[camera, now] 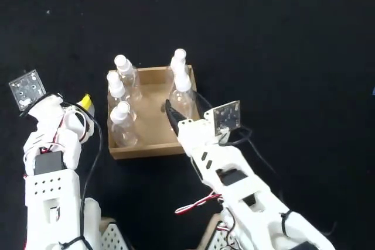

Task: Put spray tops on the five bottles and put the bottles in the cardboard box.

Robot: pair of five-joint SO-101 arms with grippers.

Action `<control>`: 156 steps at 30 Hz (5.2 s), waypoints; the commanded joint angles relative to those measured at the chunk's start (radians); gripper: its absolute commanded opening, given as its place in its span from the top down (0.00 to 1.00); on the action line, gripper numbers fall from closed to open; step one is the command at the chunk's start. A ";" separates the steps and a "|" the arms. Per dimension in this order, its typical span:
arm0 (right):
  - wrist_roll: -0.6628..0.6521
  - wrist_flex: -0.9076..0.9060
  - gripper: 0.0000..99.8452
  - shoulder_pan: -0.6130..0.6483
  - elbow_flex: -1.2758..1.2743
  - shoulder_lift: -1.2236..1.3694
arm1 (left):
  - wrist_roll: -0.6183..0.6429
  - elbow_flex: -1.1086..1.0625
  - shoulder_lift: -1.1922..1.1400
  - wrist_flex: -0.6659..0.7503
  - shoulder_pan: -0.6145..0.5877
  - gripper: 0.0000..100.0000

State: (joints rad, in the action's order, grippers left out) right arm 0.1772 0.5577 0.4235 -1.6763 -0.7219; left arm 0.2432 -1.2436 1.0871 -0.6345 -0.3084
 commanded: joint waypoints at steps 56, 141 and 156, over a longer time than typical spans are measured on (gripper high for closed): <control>0.000 0.282 0.83 0.069 0.028 0.344 | 0.006 -0.005 0.012 0.020 -0.007 0.81; 0.006 -0.720 0.70 0.092 0.472 -0.533 | 0.006 -0.001 0.008 0.021 -0.074 0.81; 0.008 -0.766 0.96 -0.500 0.432 -0.545 | -0.003 -0.127 0.008 0.261 -0.081 0.97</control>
State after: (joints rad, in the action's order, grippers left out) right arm 0.1803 -0.2048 0.0399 -1.2144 -1.2190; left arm 0.2417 -1.3848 1.0856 -0.3982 -0.3790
